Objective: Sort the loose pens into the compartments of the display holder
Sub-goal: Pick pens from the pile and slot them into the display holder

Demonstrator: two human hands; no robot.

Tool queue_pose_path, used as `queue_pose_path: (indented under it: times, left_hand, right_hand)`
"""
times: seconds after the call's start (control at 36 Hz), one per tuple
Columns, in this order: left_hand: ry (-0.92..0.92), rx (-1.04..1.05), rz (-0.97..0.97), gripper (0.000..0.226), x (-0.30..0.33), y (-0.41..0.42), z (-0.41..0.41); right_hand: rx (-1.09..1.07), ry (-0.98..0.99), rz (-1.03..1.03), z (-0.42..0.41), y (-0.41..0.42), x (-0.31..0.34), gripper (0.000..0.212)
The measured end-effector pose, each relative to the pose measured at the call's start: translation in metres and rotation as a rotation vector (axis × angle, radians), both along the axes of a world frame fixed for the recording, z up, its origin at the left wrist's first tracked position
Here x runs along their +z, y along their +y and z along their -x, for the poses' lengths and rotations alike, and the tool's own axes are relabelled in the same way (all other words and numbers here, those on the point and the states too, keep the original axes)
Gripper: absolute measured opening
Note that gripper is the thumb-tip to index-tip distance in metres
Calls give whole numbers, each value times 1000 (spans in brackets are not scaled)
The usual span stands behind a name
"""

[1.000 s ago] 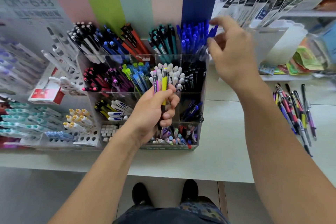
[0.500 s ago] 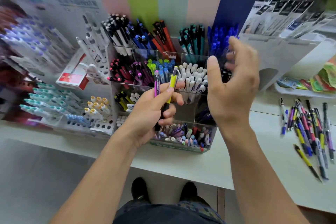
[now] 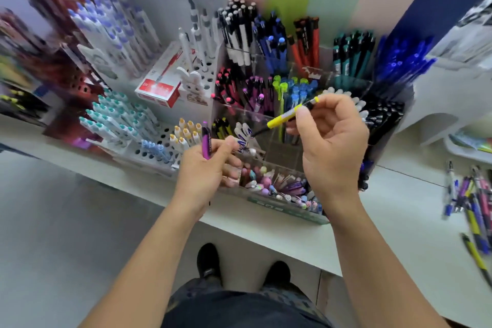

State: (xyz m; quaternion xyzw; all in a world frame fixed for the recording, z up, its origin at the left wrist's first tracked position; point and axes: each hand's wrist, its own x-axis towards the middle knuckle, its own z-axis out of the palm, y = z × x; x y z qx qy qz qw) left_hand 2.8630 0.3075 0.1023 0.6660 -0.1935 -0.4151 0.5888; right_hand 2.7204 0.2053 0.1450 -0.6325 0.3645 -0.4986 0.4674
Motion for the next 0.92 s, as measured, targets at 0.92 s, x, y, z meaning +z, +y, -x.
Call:
queue_pose_path:
  times: [0.92]
  left_hand:
    - [-83, -71, 340, 22, 14, -14, -31]
  right_hand:
    - [309, 312, -166, -62, 7, -1, 8]
